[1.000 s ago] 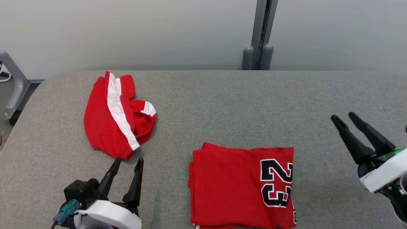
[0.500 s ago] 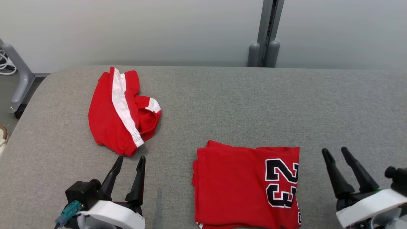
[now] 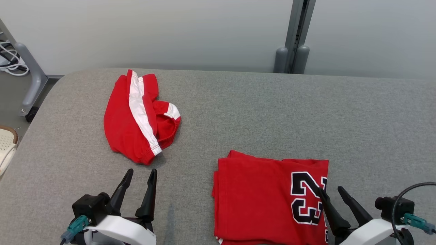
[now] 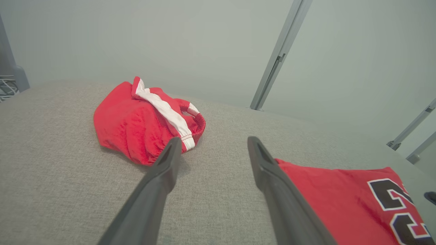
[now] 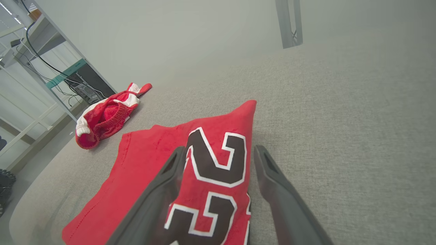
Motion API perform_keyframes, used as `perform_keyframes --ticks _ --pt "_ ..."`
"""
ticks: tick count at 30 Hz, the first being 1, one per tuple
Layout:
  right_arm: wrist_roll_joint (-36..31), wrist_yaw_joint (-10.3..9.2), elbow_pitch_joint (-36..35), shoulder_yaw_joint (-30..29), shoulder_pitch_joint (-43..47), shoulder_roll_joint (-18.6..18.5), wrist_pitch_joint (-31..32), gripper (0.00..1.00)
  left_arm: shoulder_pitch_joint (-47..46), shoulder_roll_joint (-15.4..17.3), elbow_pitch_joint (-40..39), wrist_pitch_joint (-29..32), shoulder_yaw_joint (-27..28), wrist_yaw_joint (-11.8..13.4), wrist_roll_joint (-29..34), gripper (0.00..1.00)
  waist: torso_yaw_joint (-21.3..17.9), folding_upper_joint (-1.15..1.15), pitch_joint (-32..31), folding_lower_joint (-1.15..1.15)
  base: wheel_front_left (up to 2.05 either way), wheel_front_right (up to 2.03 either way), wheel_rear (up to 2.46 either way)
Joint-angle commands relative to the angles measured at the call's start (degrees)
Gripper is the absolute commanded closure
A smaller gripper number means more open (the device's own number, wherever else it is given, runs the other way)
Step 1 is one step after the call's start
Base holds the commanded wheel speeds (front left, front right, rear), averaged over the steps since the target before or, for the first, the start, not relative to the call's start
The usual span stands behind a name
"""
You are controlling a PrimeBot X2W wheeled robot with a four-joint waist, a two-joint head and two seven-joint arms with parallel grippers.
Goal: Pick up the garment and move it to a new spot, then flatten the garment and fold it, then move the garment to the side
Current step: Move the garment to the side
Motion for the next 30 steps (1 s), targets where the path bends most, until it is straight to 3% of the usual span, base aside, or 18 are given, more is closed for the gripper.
perform_keyframes --ticks 1,23,30 --pt "0.0 0.14 0.8 -0.2 -0.5 -0.1 1.2 0.0 -0.3 0.1 0.1 -0.2 0.4 -0.2 0.2 0.0 0.2 0.0 0.0 0.0 0.0 0.0 0.0" --pt "-1.4 0.13 11.4 -2.7 -3.0 3.2 8.1 0.0 -0.5 -0.6 0.9 -0.2 1.0 -0.9 0.6 0.0 2.5 0.0 0.0 0.0 0.0 0.0 0.0" --pt "2.9 0.13 12.7 -2.0 -4.5 2.6 9.8 0.0 -0.9 -0.7 1.0 -0.2 1.0 -0.9 0.7 0.0 2.4 0.0 0.4 0.0 0.0 0.0 0.0"
